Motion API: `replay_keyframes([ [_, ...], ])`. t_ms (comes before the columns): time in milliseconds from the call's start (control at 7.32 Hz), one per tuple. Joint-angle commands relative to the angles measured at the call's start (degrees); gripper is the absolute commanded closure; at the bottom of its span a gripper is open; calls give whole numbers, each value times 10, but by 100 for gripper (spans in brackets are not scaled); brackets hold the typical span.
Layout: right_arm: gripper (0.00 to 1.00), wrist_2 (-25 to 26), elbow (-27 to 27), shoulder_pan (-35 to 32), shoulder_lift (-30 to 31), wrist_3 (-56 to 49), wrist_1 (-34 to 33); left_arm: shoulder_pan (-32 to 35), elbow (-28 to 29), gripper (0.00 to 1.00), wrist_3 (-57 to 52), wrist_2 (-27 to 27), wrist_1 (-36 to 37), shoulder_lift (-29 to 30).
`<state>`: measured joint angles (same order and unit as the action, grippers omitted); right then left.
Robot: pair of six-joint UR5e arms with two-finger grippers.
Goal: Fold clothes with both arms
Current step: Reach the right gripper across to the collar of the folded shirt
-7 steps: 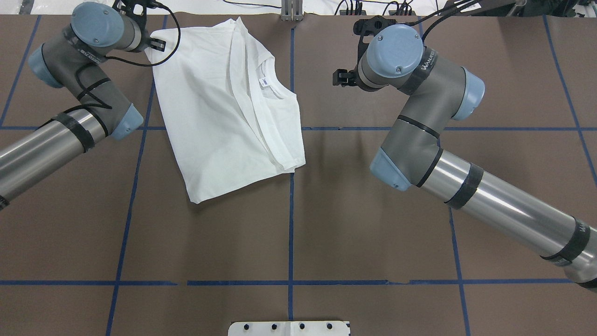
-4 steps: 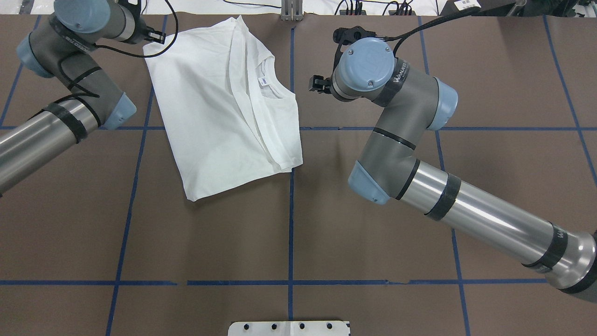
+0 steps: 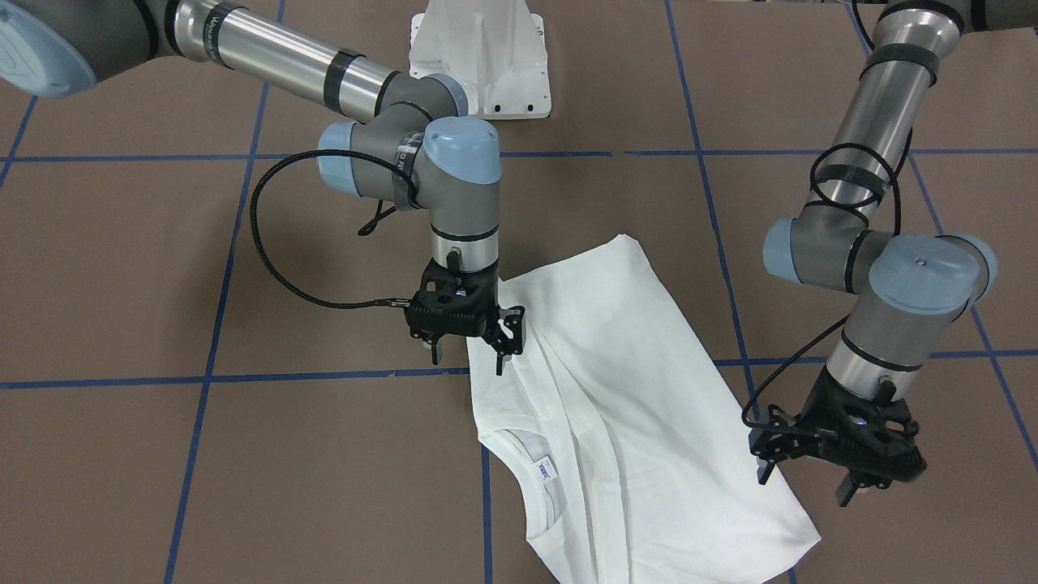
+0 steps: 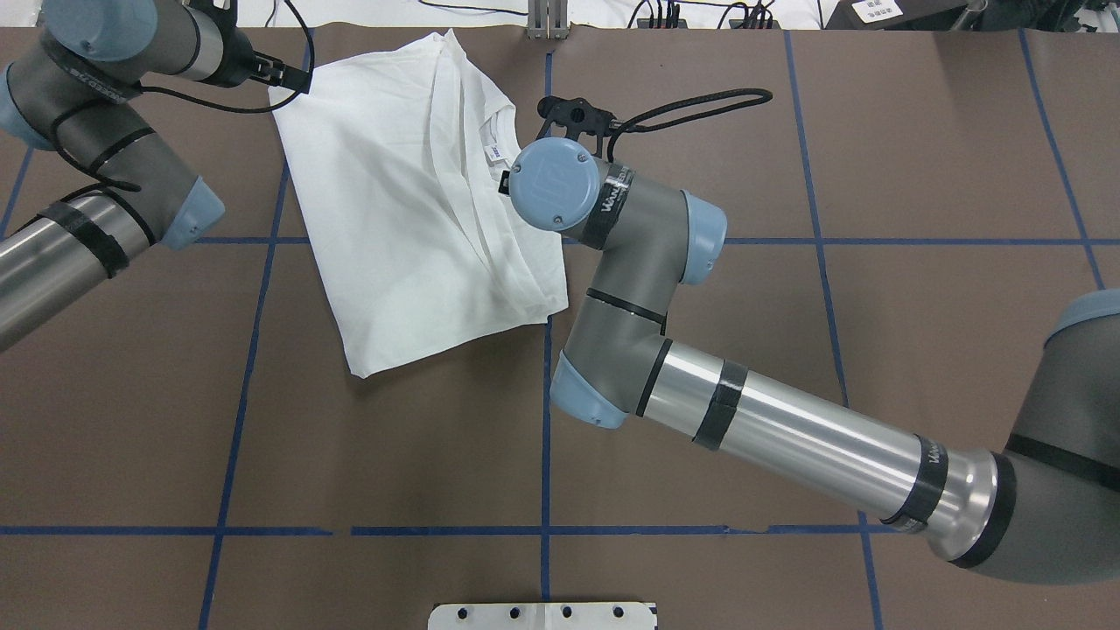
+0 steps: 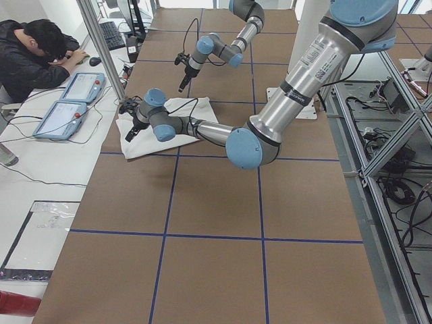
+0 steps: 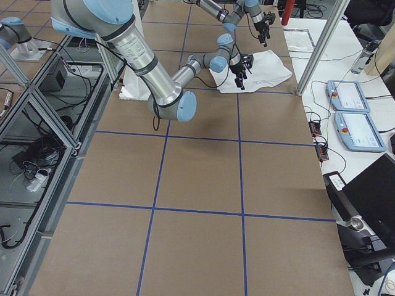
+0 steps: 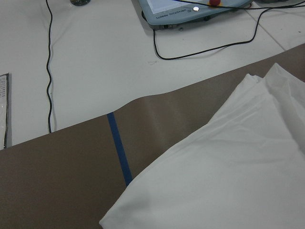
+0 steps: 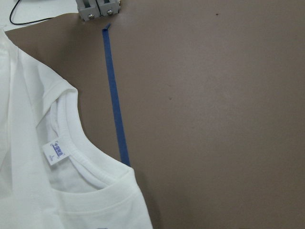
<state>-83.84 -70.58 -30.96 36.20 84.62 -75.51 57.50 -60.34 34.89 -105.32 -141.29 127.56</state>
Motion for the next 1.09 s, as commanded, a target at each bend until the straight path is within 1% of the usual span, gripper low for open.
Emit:
replay_keyframes([
  [0, 37, 6, 11, 22, -3, 18, -1, 0, -1, 0, 1, -1, -21, -11],
  [273, 39, 6, 12, 29, 7, 11, -2, -1, -1, 0, 2, -1, -22, -12],
  [547, 44, 9, 14, 35, 9, 8, -3, -1, -1, 0, 2, 0, -22, -12],
  [957, 45, 18, 20, 41, 12, 3, -3, -2, -1, 0, 2, 0, -22, -17],
])
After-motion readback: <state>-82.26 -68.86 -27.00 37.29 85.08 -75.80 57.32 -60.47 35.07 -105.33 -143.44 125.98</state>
